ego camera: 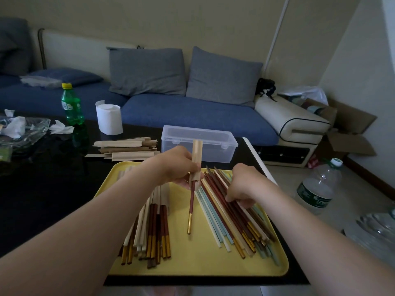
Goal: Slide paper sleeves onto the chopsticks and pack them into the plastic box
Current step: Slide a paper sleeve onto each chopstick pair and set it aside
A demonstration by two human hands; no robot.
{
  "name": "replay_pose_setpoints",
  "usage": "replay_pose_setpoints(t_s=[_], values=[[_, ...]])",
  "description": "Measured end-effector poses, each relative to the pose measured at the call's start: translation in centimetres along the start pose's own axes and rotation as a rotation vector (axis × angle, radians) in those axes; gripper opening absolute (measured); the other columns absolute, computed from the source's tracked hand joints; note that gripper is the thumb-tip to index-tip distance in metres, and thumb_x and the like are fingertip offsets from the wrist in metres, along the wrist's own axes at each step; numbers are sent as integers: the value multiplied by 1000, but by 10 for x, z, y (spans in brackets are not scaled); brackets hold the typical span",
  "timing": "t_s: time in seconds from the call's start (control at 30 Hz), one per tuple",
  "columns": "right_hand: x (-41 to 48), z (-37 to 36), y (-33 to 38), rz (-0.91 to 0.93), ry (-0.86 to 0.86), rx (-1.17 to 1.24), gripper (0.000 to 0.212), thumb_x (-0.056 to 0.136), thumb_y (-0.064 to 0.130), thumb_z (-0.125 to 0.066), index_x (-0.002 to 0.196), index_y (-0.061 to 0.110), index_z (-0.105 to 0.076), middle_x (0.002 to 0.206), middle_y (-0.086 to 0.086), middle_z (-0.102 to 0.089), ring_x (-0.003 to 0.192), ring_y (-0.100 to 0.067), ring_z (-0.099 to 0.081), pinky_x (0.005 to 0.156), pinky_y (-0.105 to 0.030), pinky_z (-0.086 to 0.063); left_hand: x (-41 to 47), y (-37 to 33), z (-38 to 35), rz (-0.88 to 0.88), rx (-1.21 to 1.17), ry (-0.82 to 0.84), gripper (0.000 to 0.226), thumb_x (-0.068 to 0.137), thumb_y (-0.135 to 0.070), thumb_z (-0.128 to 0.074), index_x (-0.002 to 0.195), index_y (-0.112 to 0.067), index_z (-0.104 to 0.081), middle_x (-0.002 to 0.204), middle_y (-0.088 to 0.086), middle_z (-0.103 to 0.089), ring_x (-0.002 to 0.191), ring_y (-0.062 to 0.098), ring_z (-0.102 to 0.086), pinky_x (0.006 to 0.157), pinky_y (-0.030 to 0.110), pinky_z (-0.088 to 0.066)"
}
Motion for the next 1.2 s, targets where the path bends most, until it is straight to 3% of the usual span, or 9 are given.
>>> replay_pose_setpoints(t_s=[0.17,0.33,0.5,0.7,0.83,0.93,1.07,1.2], values=[[1,-8,2,-2,67,42,45,93,18,-85,126,16,-55,105,-11,-70,83,-20,-79,78,-36,-69,0,-1,1,1,12,8,22,105,-19,-61,120,-3,-64,102,13,-79,88,25,-80,84,46,-66],[6,-11,0,-8,92,59,31,96,15,-81,114,14,-56,102,-11,-73,81,-20,-79,72,-30,-67,1,-1,0,-1,18,9,21,105,-18,-60,119,-3,-64,103,14,-79,88,25,-80,86,47,-65],[11,-10,5,51,26,47,28,96,15,-79,121,14,-65,103,-11,-72,77,-21,-80,71,-35,-69,2,1,3,12,45,2,21,105,-18,-61,119,-4,-63,102,13,-79,86,24,-80,79,42,-67],[6,-18,15,46,74,-8,49,93,18,-84,134,12,-58,99,-13,-74,73,-18,-80,70,-34,-69,5,5,3,39,77,-8,22,104,-20,-62,119,-4,-63,103,14,-78,84,24,-80,79,42,-67],[8,-22,17,35,126,3,25,95,12,-79,112,11,-61,97,-11,-77,70,-15,-76,68,-28,-67,5,5,2,47,81,-15,22,104,-20,-63,120,-5,-63,104,15,-78,84,25,-80,80,43,-67],[6,-24,18,34,160,-3,26,95,14,-77,98,19,-51,98,-7,-74,67,-13,-67,59,-24,-57,5,5,2,49,69,-20,22,105,-21,-62,119,-4,-63,102,15,-79,84,25,-80,83,44,-66],[4,-24,20,50,172,16,24,93,22,-79,104,19,-58,93,-4,-74,64,-12,-66,55,-23,-55,4,5,4,39,49,-45,22,105,-21,-61,117,-3,-65,99,14,-80,85,24,-80,86,44,-65],[1,-11,22,129,64,142,29,93,38,-79,104,16,-64,92,-5,-77,69,-14,-70,62,-27,-57,3,7,8,65,-72,-107,19,105,-17,-60,118,-3,-60,100,15,-79,83,26,-80,79,46,-67]])
Point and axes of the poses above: each hand's wrist, its own x-axis towards the middle knuckle, its own z-axis out of the back of the hand, y = z × x, the point moved 5 cm from there along x, towards the middle knuckle
